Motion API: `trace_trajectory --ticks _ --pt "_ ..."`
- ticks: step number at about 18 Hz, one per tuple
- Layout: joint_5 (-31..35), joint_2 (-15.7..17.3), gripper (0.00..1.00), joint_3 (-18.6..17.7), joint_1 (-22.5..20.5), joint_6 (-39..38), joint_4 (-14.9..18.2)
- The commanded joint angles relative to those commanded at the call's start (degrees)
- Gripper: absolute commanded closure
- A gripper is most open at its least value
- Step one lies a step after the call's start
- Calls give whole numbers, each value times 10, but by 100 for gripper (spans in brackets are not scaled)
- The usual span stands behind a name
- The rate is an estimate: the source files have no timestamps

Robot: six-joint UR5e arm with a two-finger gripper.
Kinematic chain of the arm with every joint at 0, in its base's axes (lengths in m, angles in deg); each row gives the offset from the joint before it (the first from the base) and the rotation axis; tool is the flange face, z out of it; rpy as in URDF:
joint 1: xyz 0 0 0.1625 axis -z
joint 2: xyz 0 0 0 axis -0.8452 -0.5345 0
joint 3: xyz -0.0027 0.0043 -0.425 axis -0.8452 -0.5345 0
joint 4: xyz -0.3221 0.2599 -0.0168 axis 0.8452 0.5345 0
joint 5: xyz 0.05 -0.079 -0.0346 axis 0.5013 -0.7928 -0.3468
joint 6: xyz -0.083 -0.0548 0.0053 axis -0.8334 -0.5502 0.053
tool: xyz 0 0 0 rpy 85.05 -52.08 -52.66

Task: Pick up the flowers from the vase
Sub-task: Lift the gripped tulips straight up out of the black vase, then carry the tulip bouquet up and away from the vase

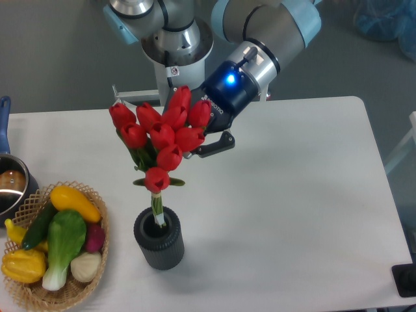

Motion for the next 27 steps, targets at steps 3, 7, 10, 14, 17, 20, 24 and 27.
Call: trace_trajectory --ticks 3,7,10,14,17,20,24,27 --pt "2 15 67 7 -1 -29 0" --pt "66 12 68 10 -30 -19 -3" --pt "89 9 67 11 -68 2 -2" --pt "132 11 68 9 -106 4 -2" --pt "138 10 68 14 -121 16 -1" --pt "139 10 68 11 -128 17 -1" --pt "139 9 67 8 -133 17 -1" --pt "139 12 67 1 -133 17 -2"
